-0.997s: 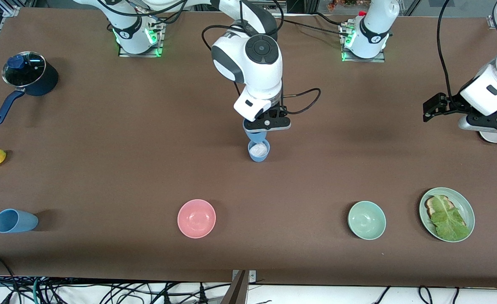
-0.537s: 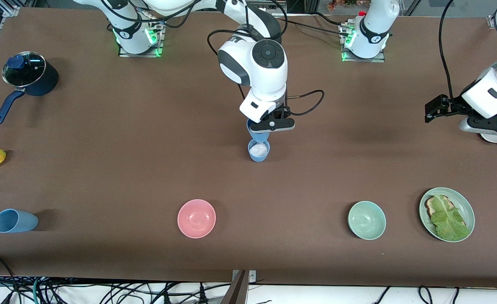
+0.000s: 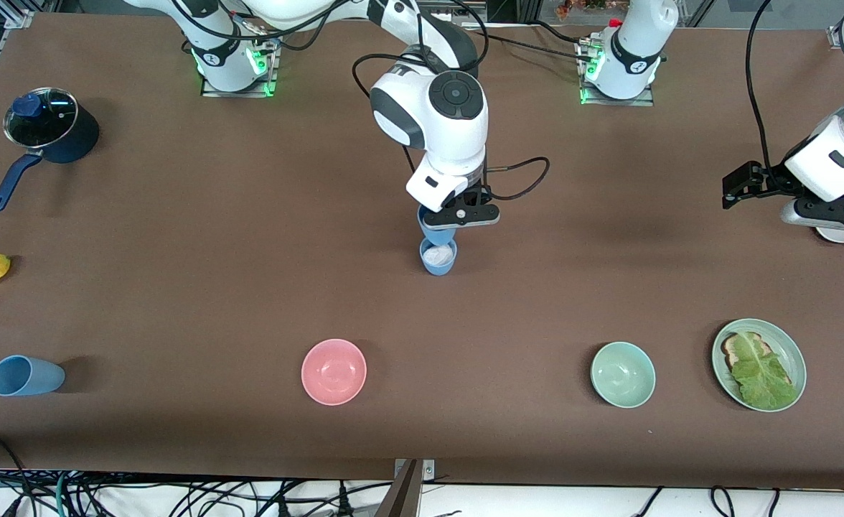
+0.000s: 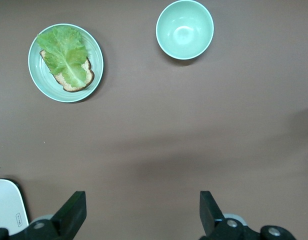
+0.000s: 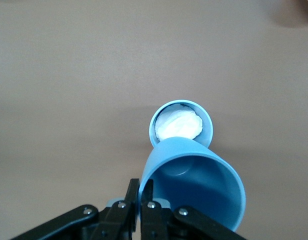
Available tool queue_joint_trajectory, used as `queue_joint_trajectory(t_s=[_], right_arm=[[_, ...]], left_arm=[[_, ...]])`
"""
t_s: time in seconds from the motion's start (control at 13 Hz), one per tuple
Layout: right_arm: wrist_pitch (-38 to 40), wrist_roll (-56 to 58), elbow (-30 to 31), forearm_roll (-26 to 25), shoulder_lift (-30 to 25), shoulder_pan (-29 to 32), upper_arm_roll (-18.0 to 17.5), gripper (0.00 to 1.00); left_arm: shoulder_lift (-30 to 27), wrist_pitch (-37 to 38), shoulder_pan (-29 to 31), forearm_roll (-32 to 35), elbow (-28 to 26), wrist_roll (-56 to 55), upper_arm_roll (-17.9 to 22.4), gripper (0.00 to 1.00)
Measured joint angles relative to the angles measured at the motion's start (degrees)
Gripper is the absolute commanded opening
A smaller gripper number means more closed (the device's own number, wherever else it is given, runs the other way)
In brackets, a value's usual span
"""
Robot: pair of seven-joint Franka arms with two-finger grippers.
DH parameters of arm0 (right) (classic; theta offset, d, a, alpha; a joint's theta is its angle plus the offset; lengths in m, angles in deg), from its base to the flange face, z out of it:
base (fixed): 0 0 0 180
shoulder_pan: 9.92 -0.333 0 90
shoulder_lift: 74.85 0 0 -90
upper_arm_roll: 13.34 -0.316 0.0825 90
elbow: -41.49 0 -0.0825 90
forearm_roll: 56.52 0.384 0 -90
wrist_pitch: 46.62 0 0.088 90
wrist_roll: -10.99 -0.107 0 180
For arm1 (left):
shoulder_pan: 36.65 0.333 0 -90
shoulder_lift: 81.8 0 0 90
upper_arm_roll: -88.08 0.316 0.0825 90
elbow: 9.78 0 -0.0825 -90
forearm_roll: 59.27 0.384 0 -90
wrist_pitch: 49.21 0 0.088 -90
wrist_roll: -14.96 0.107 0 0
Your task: Stack blue cups with both arms
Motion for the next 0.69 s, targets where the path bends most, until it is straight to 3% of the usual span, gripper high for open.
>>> queue_joint_trajectory(t_s=[0.69], right_arm=[[0.0,0.0,-0.7,-0.1,0.3,0.0,0.6,0.0]], left_arm=[[-2.5,0.0,-0.5,0.0,-1.5,0.0,0.0,1.0]])
